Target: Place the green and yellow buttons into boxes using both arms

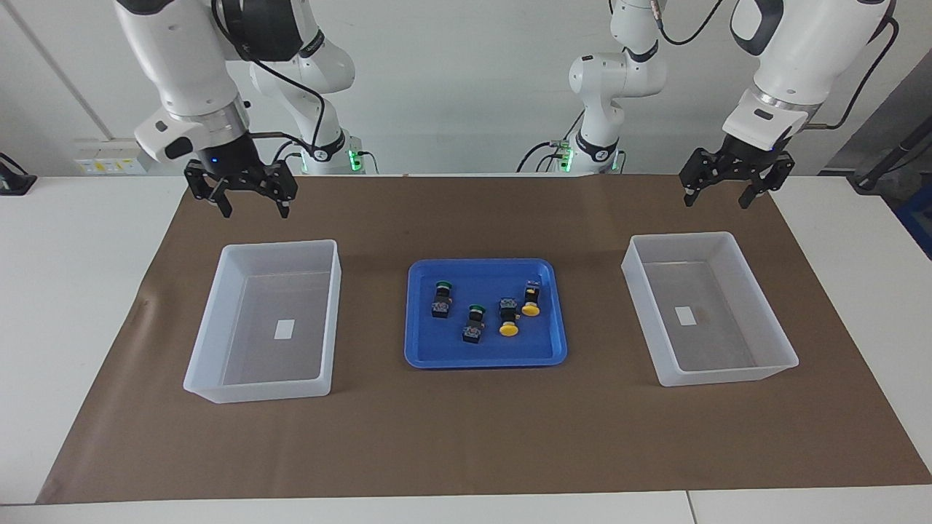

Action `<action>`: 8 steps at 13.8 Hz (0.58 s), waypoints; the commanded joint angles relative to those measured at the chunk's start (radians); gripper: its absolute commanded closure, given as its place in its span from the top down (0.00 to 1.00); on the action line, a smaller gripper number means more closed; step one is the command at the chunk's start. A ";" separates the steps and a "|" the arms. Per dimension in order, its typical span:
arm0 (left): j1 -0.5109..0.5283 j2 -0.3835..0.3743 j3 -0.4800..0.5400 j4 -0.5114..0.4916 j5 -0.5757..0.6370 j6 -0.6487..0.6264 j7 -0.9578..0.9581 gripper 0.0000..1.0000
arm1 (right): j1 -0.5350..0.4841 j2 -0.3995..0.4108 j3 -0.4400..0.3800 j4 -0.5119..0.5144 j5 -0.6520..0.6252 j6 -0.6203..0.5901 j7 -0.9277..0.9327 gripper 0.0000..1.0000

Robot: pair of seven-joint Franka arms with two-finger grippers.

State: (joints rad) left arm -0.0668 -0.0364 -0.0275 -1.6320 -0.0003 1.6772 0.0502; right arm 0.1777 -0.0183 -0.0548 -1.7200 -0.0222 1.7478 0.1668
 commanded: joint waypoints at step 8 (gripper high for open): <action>-0.174 -0.011 0.003 -0.285 -0.013 0.375 -0.013 1.00 | 0.296 0.274 0.007 -0.030 0.013 0.358 0.428 1.00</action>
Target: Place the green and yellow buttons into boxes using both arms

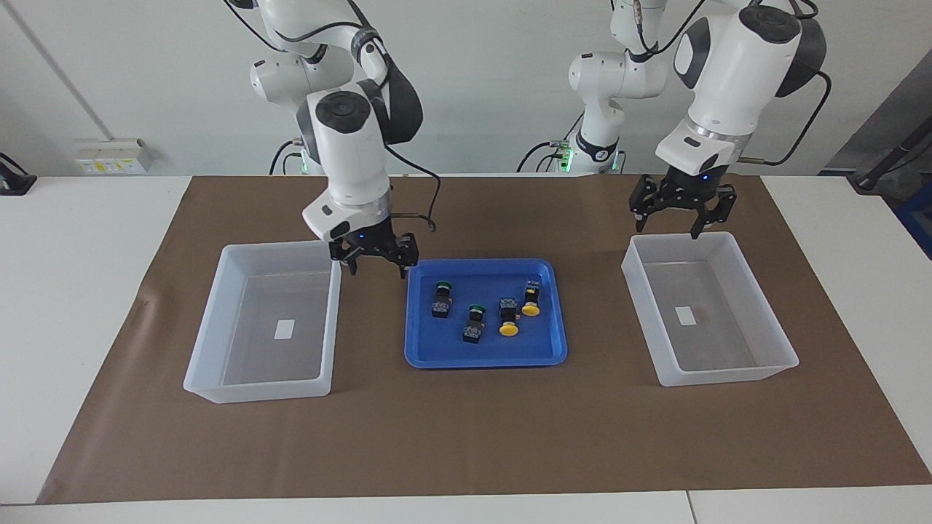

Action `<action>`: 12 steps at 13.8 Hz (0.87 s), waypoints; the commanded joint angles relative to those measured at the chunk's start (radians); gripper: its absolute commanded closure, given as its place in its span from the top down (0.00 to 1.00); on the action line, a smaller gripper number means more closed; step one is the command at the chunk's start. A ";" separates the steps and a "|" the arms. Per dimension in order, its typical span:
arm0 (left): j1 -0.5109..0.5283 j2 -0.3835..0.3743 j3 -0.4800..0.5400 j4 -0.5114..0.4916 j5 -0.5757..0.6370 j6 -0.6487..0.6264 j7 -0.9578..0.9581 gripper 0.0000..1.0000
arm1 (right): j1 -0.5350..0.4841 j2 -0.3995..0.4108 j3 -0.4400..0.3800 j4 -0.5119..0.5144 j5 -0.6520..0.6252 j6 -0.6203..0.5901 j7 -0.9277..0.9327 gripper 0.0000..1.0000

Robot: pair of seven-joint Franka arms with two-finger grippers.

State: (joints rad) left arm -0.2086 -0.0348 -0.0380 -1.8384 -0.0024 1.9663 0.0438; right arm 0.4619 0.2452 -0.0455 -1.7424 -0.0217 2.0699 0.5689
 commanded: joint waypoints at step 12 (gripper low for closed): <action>-0.247 0.166 0.013 -0.306 -0.011 0.603 -0.278 1.00 | 0.104 0.107 0.001 -0.138 0.055 0.292 0.065 1.00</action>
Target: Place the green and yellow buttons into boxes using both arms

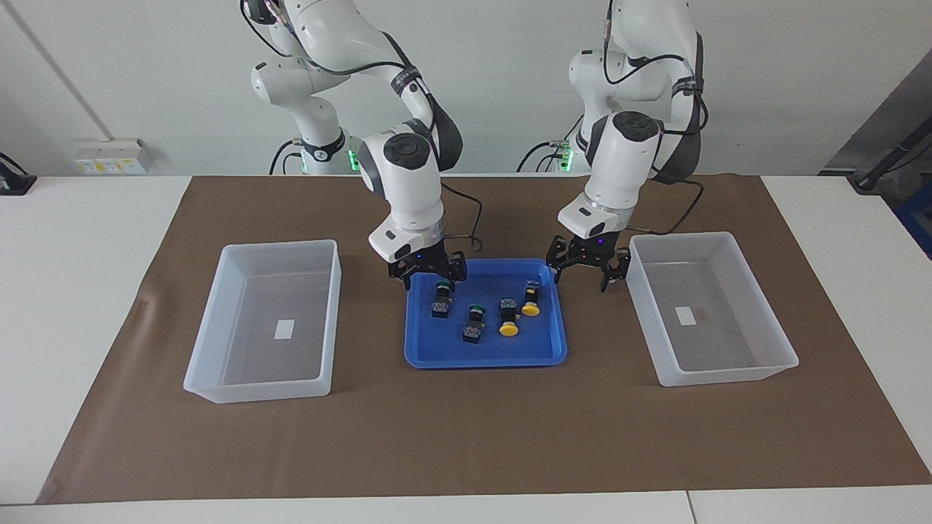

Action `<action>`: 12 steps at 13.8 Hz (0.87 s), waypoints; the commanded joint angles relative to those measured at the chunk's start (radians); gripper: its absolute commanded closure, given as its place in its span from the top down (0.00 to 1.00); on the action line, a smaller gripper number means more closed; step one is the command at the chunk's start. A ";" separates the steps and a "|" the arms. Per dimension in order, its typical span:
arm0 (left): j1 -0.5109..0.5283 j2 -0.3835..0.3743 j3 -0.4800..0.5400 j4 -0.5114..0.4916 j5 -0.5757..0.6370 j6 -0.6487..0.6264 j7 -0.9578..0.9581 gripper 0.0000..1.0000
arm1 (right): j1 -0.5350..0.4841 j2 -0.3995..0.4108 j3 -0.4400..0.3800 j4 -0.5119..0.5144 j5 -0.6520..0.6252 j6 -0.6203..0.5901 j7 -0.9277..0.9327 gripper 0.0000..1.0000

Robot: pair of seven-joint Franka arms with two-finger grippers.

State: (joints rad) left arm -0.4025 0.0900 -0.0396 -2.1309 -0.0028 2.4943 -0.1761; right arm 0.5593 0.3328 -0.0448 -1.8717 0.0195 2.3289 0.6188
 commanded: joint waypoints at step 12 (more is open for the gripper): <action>-0.121 0.085 0.015 -0.098 -0.011 0.115 -0.124 0.78 | 0.027 0.071 -0.001 -0.006 0.013 0.063 0.059 0.00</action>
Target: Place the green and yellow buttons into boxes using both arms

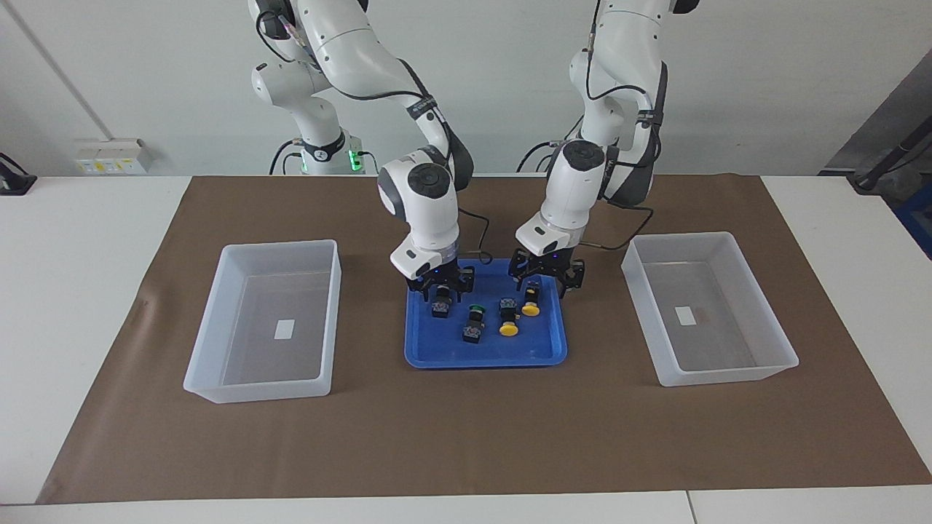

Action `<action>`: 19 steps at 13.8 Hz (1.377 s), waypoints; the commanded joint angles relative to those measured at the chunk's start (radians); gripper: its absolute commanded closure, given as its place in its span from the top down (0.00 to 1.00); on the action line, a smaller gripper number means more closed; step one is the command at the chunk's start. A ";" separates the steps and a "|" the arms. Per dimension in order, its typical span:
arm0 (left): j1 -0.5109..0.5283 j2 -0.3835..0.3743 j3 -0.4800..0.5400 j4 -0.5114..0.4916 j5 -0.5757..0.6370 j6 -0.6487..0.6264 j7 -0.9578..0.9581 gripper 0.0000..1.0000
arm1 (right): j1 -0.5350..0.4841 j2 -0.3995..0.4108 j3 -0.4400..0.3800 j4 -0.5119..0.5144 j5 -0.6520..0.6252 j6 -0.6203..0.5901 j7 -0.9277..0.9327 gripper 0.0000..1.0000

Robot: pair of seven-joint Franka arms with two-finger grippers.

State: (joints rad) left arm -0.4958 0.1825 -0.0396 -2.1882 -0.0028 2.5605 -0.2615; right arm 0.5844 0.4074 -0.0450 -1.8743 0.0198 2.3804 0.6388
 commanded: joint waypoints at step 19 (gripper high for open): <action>0.295 -0.081 0.024 0.145 -0.005 -0.145 0.168 0.00 | -0.555 -0.155 -0.010 -0.032 0.008 -0.063 -0.771 0.00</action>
State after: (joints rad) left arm -0.2555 0.0887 -0.0051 -2.0552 -0.0028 2.3899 -0.1626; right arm 0.0509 0.2223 -0.0720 -1.8764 0.0173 2.2402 -0.1018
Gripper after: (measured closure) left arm 0.670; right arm 0.573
